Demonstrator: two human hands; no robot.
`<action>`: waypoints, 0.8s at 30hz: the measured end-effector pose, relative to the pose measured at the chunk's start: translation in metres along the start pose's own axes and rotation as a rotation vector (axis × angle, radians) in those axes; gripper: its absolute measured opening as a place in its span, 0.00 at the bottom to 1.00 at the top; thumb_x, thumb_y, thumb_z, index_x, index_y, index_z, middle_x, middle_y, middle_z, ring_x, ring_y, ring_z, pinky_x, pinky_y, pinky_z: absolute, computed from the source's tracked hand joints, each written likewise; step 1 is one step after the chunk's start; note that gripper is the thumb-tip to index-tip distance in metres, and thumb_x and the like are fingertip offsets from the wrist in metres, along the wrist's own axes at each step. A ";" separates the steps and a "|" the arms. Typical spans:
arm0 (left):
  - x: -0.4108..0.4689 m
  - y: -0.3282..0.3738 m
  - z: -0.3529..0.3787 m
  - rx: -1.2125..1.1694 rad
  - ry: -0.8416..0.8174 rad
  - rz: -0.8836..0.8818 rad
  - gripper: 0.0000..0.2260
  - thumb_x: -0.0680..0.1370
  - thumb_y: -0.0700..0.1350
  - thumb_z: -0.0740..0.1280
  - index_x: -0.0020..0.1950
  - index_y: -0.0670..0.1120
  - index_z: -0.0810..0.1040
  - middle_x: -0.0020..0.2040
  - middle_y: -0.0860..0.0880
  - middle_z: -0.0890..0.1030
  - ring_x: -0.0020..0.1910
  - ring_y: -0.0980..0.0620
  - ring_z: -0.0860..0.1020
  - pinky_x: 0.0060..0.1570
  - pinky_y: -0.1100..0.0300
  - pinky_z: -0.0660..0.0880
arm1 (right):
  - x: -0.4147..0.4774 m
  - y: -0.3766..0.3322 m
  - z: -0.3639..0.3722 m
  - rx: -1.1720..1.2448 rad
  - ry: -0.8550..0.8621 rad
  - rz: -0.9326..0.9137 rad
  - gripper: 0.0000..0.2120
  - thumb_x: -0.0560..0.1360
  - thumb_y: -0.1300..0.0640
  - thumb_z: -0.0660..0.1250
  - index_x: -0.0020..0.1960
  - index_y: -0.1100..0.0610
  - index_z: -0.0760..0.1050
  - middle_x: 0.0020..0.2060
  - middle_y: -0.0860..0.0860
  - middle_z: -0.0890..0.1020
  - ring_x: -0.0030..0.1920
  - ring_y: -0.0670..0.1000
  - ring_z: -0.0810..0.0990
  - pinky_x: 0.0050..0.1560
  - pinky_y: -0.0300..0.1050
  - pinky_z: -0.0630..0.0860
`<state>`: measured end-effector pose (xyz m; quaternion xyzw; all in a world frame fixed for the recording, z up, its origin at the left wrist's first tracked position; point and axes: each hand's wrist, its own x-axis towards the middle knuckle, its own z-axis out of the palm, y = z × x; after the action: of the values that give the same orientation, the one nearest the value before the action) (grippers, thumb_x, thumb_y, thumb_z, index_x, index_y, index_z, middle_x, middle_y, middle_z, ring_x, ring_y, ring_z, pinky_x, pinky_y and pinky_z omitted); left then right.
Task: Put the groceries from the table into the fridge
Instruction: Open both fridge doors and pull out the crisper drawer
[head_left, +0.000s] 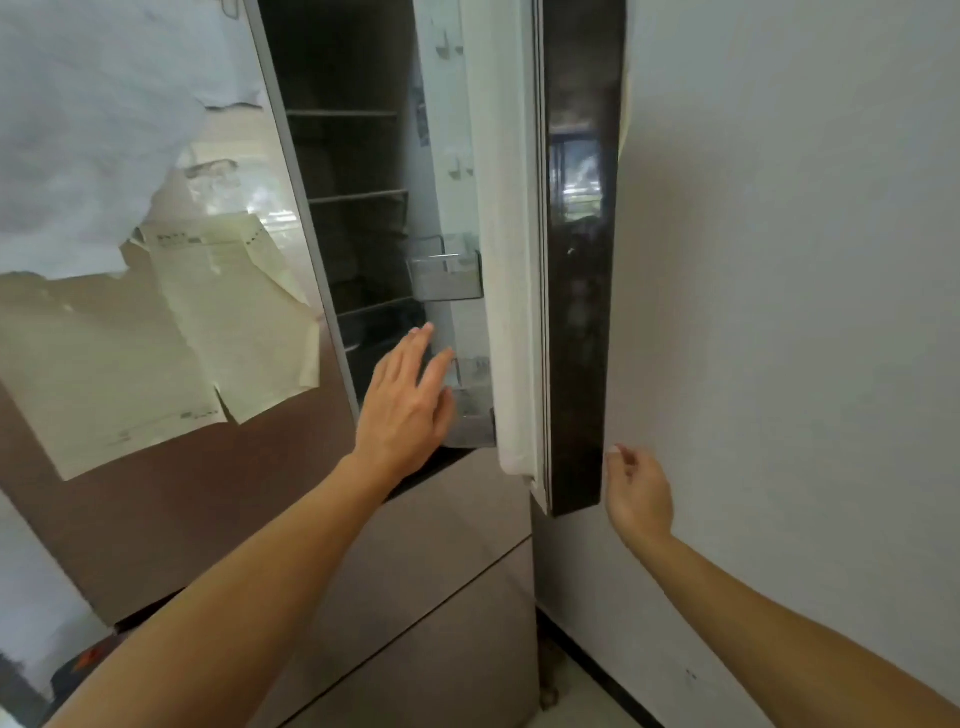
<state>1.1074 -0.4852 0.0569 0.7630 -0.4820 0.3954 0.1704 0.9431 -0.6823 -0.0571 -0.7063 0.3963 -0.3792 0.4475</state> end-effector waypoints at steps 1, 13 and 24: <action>0.006 0.002 -0.001 -0.025 0.058 -0.032 0.18 0.79 0.47 0.58 0.66 0.41 0.72 0.71 0.37 0.68 0.71 0.39 0.66 0.68 0.45 0.66 | -0.002 -0.003 -0.011 -0.079 0.064 -0.183 0.11 0.81 0.50 0.59 0.57 0.55 0.74 0.51 0.53 0.77 0.47 0.50 0.76 0.45 0.45 0.73; 0.093 0.016 0.001 -0.133 0.066 -0.267 0.25 0.81 0.57 0.49 0.76 0.49 0.60 0.78 0.47 0.57 0.77 0.48 0.54 0.71 0.47 0.59 | 0.026 -0.051 0.016 -0.745 -0.180 -1.258 0.25 0.73 0.47 0.64 0.67 0.55 0.70 0.60 0.53 0.78 0.60 0.54 0.76 0.59 0.51 0.73; 0.156 0.102 0.051 -0.004 0.141 -0.154 0.20 0.80 0.54 0.59 0.69 0.45 0.68 0.66 0.42 0.71 0.66 0.44 0.67 0.66 0.49 0.65 | 0.149 -0.008 -0.043 -0.648 -0.134 -1.242 0.22 0.78 0.36 0.51 0.46 0.51 0.73 0.41 0.48 0.78 0.43 0.50 0.76 0.45 0.46 0.72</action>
<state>1.0755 -0.6609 0.1324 0.7676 -0.4096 0.4330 0.2355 0.9661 -0.8282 -0.0097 -0.9214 -0.0158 -0.3833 -0.0613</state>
